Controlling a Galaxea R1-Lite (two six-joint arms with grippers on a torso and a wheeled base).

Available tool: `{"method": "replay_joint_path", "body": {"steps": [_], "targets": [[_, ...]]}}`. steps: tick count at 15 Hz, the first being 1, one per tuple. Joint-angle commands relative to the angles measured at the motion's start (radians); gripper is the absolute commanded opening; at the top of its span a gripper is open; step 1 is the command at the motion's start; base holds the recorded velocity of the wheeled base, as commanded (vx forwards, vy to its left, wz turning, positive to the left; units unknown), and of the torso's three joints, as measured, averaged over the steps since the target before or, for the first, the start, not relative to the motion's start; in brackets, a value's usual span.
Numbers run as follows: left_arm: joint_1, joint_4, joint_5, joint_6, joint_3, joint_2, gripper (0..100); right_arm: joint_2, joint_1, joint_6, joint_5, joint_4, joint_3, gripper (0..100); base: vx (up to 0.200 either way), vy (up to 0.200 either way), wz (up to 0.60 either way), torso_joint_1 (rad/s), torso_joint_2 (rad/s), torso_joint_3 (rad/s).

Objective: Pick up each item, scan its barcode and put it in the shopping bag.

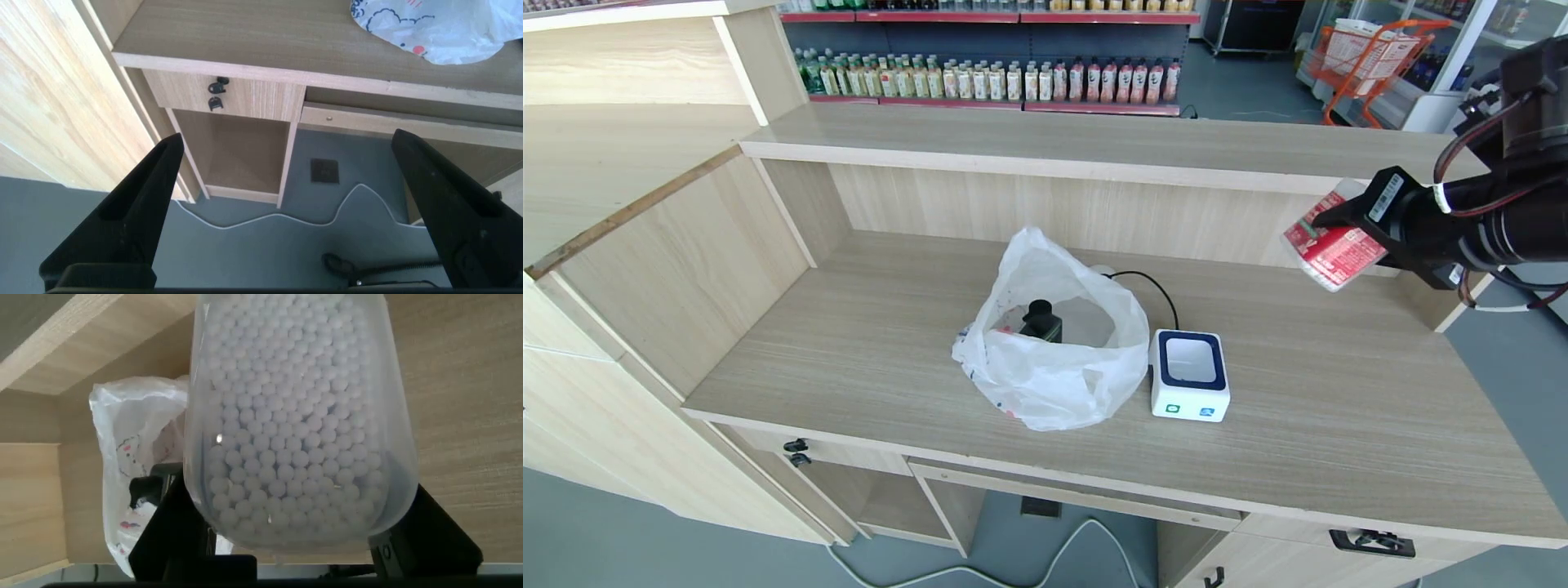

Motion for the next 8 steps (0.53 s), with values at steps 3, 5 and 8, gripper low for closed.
{"method": "replay_joint_path", "body": {"steps": [3, 5, 8], "targets": [[0.000, 0.000, 0.000, 0.000, 0.000, 0.000, 100, 0.018, -0.008, -0.029, 0.003, -0.048, 0.005, 0, 0.000, 0.000, 0.00, 0.000, 0.00, 0.000], [0.000, 0.000, 0.000, 0.000, 0.000, 0.000, 100, 0.026, -0.008, -0.112, 0.003, -0.043, 0.014, 0, 0.000, 0.000, 0.00, 0.000, 0.00, 0.000], [0.000, -0.002, 0.000, 0.000, 0.000, 0.000, 100, 0.031, -0.017, -0.153, 0.003, -0.049, 0.025, 0, 0.000, 0.000, 0.40, 0.000, 0.00, 0.002]]}}
